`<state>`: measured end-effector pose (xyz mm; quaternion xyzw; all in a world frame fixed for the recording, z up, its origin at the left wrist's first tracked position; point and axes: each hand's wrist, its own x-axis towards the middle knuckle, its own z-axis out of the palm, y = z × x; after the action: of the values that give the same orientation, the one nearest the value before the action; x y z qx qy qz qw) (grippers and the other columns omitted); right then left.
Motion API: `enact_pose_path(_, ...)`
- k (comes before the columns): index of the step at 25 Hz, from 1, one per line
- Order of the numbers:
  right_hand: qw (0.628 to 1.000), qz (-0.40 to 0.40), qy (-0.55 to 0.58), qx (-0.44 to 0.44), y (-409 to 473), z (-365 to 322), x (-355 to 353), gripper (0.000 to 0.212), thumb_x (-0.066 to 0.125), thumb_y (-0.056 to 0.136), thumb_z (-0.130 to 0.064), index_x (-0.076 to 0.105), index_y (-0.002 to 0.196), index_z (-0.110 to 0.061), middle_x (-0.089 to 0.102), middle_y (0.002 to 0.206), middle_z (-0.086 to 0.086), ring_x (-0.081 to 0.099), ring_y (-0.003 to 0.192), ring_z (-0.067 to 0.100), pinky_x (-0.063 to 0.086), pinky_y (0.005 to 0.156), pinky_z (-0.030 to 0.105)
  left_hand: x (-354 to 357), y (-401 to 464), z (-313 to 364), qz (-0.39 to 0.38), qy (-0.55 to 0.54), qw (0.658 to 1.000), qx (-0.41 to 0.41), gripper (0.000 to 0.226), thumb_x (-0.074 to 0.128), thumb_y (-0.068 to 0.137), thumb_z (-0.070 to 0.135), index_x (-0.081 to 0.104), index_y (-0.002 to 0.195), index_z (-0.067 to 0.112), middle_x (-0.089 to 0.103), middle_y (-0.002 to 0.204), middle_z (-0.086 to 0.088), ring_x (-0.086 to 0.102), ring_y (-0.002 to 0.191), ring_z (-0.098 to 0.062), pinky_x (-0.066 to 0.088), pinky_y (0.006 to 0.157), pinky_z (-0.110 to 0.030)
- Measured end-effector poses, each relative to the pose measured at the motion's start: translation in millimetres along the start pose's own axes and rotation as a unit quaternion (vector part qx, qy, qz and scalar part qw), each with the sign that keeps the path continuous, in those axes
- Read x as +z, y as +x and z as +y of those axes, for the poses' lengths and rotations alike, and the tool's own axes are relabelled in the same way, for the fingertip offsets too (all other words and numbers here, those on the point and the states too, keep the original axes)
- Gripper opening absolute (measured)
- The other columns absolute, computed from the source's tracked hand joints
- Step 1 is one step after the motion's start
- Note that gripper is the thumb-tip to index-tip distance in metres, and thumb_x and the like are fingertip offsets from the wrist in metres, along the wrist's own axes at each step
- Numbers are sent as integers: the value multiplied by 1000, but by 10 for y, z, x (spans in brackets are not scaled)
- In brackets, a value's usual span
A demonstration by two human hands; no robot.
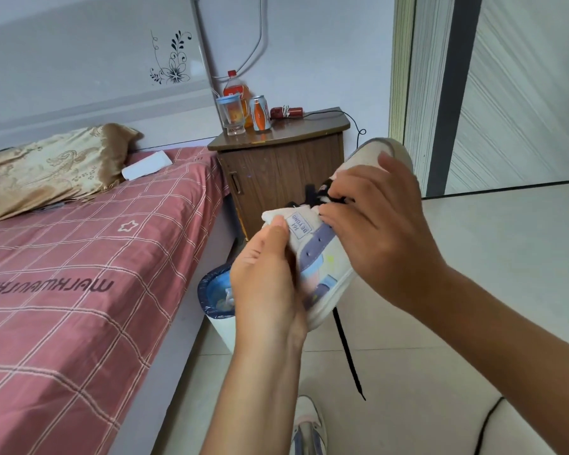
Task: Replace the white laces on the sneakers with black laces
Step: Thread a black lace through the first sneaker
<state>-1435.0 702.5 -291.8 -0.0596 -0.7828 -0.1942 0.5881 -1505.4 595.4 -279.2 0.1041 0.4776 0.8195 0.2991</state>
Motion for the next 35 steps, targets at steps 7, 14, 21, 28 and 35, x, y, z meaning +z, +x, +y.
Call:
enact_pose_path(7, 967, -200, 76, -136, -331, 203, -84, 37, 33, 101, -15, 67, 92, -4, 66, 91, 12, 56, 90, 25, 53, 79, 37, -102, 161, 103, 14, -180, 978, -106, 30, 40, 92, 9, 58, 68, 7, 65, 52, -5, 61, 40, -14, 50, 37, -24)
enact_pose_path(14, 867, -487, 34, -105, -2058, 422, -48, 58, 15, 100, -15, 51, 56, -28, 43, 63, -12, 31, 64, 11, 24, 59, 28, -304, 334, 51, -22, -241, 956, -166, 12, 58, 74, 28, 66, 79, 21, 72, 82, -1, 68, 80, -20, 47, 79, -35)
enact_pose_path(21, 799, -399, 313, 323, -1253, 474, -167, 19, 42, 93, -51, 56, 95, -37, 66, 84, -25, 62, 76, -7, 45, 69, 6, -142, 358, -86, -93, -267, 958, -35, 43, 60, 72, 8, 61, 116, 9, 69, 105, -10, 66, 94, -19, 50, 91, -31)
enact_pose_path(28, 737, -202, 448, 465, 128, -105, -26, 14, 70, 80, -18, 57, 82, -13, 59, 74, -2, 51, 61, -3, 42, 59, 6, -72, 173, -204, -143, -205, 968, -11, 33, 48, 71, -4, 71, 95, 0, 69, 101, -16, 65, 96, -22, 47, 99, -33)
enact_pose_path(35, 720, -271, 439, 465, 141, -94, -5, 16, 74, 77, -19, 60, 80, -14, 69, 79, 11, 60, 70, 13, 47, 68, 21, -175, 246, -210, -129, -211, 969, 27, 33, 58, 64, -7, 61, 97, -7, 62, 95, -19, 59, 96, -23, 47, 96, -30)
